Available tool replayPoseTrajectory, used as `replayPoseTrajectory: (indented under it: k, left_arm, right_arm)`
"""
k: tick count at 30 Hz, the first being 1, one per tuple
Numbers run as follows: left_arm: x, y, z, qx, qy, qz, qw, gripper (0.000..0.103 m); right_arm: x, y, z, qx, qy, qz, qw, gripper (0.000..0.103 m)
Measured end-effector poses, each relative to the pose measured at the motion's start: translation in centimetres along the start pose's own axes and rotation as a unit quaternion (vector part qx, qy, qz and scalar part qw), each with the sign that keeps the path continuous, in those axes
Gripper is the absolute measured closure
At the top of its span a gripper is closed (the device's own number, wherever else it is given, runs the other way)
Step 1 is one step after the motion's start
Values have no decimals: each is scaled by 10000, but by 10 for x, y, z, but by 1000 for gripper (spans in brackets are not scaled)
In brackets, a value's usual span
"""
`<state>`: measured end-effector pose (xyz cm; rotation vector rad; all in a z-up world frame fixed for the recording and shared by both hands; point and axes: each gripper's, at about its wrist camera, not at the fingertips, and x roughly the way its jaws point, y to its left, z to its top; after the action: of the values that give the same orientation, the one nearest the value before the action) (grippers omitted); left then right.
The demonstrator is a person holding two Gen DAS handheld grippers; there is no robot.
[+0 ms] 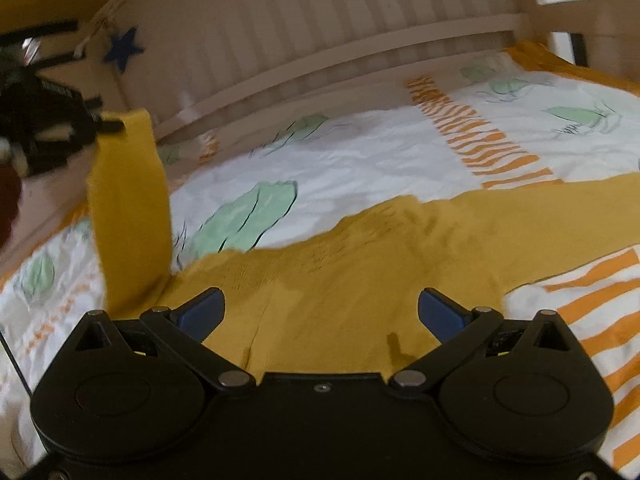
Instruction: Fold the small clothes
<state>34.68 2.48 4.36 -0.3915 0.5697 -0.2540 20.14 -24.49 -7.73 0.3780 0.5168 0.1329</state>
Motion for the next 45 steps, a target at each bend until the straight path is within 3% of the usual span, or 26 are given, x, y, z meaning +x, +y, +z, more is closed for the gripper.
replayPoseTrajectory:
  k: [11,13,15,18,22,26,31,37,41,45]
  left_arm:
    - [52,-60,-59,252,468,-289,9982,96]
    - [59,-66,-67,392,561,-297,9972,90]
    - [64,-76,-72,574,648,-342,9957,64]
    - [65,-90,-80,918,719,-464,9921,50]
    - [55,-103,-85,1424,699,-568,9857,45]
    - [44,-102,-87,1629,610,-472,9836,42]
    - [35,-76,-89,1688,631,23,9836,40]
    - [34,-20,-100,1660,743,947,9788,40]
    - [38,24,-106,1314,873,1555,9752,40]
    - [41,63,-106,790,928,1841,9753,40]
  right_arm:
    - [-7,-38,12,781,-114,-323,9964,1]
    - [-6,-40,12,781,-146,-393,9961,1]
    - [-6,-42,11,807,-147,-458,9956,1]
    - [-5,-46,11,879,-115,-484,9949,1]
    - [-4,-48,11,928,-81,-514,9943,1]
    - [-3,-50,10,988,-31,-523,9937,1]
    - [-1,-51,8,998,23,-527,9936,1]
    - [4,-49,6,916,118,-528,9943,1]
    - [7,-47,4,854,178,-527,9948,1]
    - [11,-45,1,774,250,-528,9953,1]
